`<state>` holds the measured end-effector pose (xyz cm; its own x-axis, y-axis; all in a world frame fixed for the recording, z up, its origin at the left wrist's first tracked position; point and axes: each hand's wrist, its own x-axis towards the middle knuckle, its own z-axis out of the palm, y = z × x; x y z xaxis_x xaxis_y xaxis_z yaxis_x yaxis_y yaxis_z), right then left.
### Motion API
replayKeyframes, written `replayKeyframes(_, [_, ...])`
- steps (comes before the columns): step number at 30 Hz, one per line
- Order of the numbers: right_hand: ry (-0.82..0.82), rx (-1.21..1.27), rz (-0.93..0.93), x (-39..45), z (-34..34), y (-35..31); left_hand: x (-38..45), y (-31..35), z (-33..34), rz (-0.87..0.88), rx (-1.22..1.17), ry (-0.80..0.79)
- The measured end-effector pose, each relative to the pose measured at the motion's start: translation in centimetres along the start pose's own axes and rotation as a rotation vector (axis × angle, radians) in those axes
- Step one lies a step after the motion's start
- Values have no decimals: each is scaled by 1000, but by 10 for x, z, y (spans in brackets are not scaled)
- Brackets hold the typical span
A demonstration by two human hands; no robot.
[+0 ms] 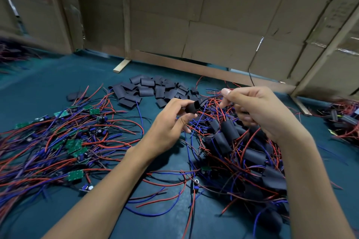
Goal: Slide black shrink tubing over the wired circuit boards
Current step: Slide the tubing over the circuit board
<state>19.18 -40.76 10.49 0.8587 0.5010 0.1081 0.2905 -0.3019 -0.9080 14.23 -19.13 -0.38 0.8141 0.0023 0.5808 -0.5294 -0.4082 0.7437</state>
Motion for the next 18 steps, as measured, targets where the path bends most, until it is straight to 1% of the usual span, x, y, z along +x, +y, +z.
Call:
replayKeyframes(3, [-31, -103, 4, -1, 7, -1, 0, 4, -2, 39, 72, -20])
replayKeyframes(7, [2, -206, 60, 4, 33, -2, -1, 9, -1, 190, 275, -72])
replayKeyframes(8, [-31, -202, 96, 5, 39, -3, -2, 10, 0, 213, 306, -78])
replayKeyframes(11, [-230, -112, 187, 4, 50, -3, -6, 10, 2, 202, 285, -39])
replayKeyframes(13, [-265, 12, 178, 2, 55, -4, -7, 11, 0, 183, 279, -6])
replayKeyframes(14, [-252, 131, 173, 3, 57, -4, -7, 11, -1, 183, 276, 11])
replayKeyframes(16, [-195, 411, 197, 4, 57, -5, -4, 10, -4, 193, 277, 57])
replayKeyframes(18, [-123, 548, 243, 5, 55, -4, -2, 10, -8, 187, 281, 98])
